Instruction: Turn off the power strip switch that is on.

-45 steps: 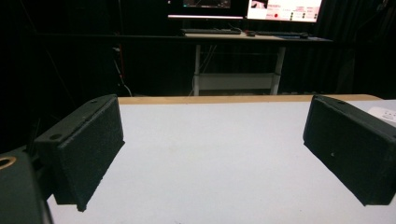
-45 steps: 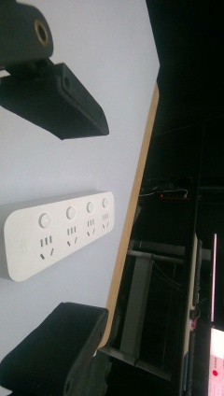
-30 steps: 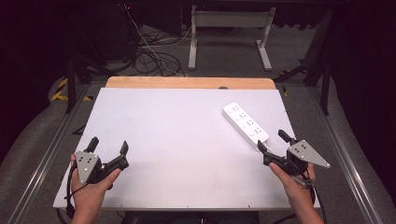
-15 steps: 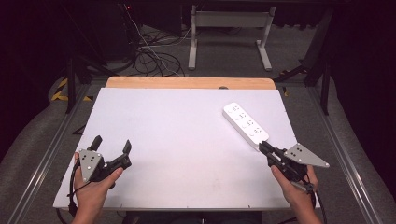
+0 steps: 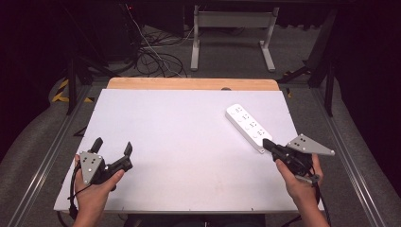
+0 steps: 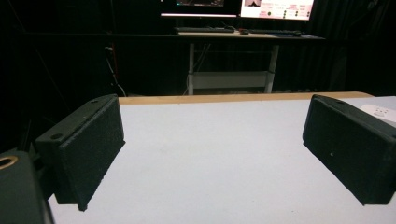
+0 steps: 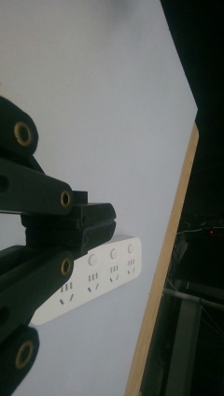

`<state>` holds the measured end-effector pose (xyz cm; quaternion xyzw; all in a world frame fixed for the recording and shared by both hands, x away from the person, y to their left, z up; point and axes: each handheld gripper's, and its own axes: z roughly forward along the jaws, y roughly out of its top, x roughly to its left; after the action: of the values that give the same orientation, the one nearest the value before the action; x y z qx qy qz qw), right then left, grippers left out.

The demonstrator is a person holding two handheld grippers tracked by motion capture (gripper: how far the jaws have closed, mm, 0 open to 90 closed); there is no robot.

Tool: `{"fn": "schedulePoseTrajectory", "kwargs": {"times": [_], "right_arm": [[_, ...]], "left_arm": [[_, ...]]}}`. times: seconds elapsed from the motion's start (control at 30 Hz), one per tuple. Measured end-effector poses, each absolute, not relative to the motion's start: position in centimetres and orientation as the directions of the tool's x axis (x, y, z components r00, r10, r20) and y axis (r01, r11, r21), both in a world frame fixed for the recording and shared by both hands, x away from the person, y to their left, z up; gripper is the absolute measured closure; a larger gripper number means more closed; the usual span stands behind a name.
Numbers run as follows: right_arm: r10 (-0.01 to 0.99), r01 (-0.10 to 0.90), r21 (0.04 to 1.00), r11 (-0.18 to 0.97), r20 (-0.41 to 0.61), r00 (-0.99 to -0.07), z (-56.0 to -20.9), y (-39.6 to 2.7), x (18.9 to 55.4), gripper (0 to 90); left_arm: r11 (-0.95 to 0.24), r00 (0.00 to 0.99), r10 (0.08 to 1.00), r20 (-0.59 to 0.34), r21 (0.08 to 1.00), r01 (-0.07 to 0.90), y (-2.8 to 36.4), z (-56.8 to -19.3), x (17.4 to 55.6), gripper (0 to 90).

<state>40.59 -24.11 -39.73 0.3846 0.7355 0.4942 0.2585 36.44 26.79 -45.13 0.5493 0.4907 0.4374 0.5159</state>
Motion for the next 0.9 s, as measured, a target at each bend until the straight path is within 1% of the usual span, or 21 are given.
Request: {"fn": "schedulePoseTrajectory", "kwargs": {"times": [0.17, 0.43, 0.57, 0.6, 0.67, 0.77, 0.9], "right_arm": [[0.828, 0.326, 0.919, 0.221, 0.000, -0.561, -38.1, -23.1, 42.1, 90.0], [0.843, 0.363, 0.898, 0.250, -0.018, -0.537, -36.9, -21.6, 44.3, 90.0], [0.858, 0.416, 0.871, 0.263, -0.014, -0.514, -37.4, -21.5, 45.9, 90.0], [0.858, 0.416, 0.871, 0.263, -0.014, -0.514, -37.4, -21.5, 45.9, 90.0], [0.872, 0.455, 0.856, 0.246, 0.009, -0.489, -38.3, -21.9, 47.3, 90.0], [0.881, 0.474, 0.848, 0.239, 0.016, -0.473, -38.7, -22.3, 48.1, 90.0], [0.883, 0.488, 0.834, 0.257, 0.003, -0.470, -39.1, -22.4, 48.5, 90.0]], "left_arm": [[0.014, 0.135, 0.991, -0.025, 0.996, 0.088, 26.8, -45.1, 36.4, 5.8], [0.014, 0.137, 0.990, -0.027, 0.996, 0.090, 26.9, -45.2, 36.4, 5.9], [0.008, 0.139, 0.990, -0.020, 0.996, 0.089, 26.8, -45.2, 36.5, 6.0], [0.008, 0.141, 0.990, -0.021, 0.996, 0.089, 26.8, -45.2, 36.5, 6.0], [0.006, 0.144, 0.989, -0.018, 0.996, 0.088, 26.7, -45.2, 36.5, 6.1], [0.001, 0.155, 0.988, -0.015, 0.996, 0.090, 26.7, -45.2, 36.5, 6.3], [0.000, 0.156, 0.988, -0.015, 0.996, 0.093, 26.6, -45.3, 36.5, 6.4]]}}
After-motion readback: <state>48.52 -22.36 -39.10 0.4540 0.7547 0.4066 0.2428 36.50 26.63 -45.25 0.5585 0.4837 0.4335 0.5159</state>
